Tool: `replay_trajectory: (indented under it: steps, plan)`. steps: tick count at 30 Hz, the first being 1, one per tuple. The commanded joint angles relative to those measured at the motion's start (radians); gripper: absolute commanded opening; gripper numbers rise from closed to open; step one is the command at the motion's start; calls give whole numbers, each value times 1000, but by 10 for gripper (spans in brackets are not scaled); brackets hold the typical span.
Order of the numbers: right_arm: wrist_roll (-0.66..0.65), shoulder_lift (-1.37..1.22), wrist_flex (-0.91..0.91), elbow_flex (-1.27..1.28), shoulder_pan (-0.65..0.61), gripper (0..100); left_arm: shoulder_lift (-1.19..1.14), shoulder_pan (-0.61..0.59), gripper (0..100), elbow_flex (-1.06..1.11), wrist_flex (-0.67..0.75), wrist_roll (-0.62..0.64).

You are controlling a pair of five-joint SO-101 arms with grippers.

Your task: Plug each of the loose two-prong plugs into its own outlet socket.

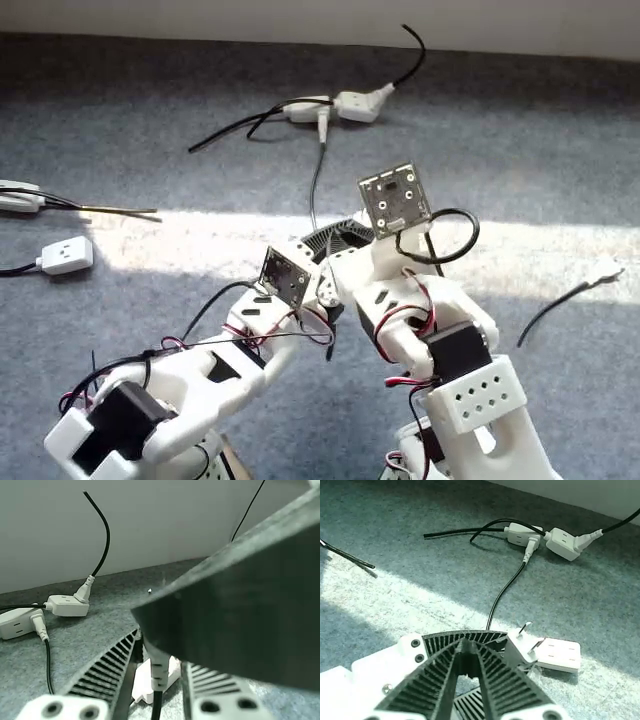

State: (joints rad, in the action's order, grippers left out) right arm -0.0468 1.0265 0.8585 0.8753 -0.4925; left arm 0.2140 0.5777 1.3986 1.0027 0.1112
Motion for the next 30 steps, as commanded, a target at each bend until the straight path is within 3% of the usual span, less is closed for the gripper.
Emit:
replay_trajectory:
  steps: [1,6,11,21,30]
  plan:
    - [3,-5,-1,-50,-16,7,-1,8,6,-33,29,-8]
    - [2,-7,-65,-31,58,7,24,10,6,4,66,-6]
    - [-63,-44,-163,36,159,7,194,38,6,133,158,-5]
    - [-60,-381,-291,-1,234,7,469,36,6,176,-103,-5]
    - [-64,-148,-222,-5,243,7,378,33,6,87,-196,-5]
